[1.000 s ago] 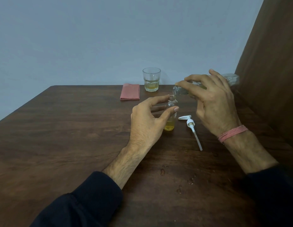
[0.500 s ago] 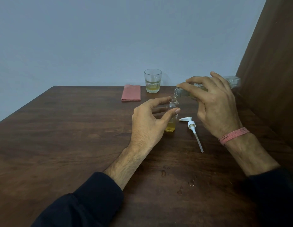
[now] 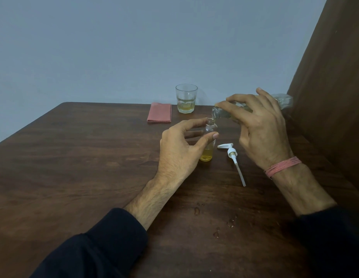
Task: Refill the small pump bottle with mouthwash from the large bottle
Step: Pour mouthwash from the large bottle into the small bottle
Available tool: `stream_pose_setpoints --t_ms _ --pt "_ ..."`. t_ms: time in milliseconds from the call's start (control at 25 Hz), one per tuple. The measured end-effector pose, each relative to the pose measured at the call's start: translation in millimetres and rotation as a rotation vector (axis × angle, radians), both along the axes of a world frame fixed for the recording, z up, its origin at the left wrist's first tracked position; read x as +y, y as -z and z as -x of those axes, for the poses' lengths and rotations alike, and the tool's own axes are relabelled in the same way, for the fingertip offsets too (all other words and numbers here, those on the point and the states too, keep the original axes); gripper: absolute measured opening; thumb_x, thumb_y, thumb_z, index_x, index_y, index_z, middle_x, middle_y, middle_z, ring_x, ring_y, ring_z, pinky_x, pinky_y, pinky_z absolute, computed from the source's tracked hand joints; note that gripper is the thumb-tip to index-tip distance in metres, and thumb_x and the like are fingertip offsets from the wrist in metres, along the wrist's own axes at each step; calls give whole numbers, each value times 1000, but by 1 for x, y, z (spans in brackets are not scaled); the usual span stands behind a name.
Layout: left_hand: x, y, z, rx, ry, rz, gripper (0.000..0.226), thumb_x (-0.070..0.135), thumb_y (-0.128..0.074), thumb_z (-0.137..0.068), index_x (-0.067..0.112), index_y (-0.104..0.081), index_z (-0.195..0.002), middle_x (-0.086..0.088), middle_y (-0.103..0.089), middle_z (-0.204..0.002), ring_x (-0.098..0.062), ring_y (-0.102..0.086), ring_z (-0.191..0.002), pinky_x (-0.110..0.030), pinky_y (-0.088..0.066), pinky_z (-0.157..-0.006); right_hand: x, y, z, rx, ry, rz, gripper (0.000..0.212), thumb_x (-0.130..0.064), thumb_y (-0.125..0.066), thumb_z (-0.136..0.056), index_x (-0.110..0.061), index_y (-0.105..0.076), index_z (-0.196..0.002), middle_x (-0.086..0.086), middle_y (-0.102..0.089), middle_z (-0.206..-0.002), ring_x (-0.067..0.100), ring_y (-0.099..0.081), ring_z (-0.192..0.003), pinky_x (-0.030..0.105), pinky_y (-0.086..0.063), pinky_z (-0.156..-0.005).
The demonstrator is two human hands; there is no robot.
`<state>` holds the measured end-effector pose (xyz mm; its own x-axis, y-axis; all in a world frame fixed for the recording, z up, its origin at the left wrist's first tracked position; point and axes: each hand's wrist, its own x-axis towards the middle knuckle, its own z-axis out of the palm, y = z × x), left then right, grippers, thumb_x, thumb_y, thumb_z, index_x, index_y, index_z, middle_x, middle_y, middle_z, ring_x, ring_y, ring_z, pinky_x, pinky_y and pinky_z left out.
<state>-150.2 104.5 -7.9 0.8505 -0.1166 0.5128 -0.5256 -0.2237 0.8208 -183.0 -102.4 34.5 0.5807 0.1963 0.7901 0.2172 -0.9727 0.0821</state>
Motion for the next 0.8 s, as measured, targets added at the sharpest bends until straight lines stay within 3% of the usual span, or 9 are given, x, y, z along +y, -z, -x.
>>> stream_pose_setpoints --t_ms 800 --pt "1 3 -3 -17 9 11 50 47 -94 -89 32 -82 -135 16 -82 -130 6 -79 -110 -27 -69 -92 2 0 0 11 12 1 75 20 -70 -84 -21 -70 -145 9 -70 -141 36 -64 -132 58 -30 -131"
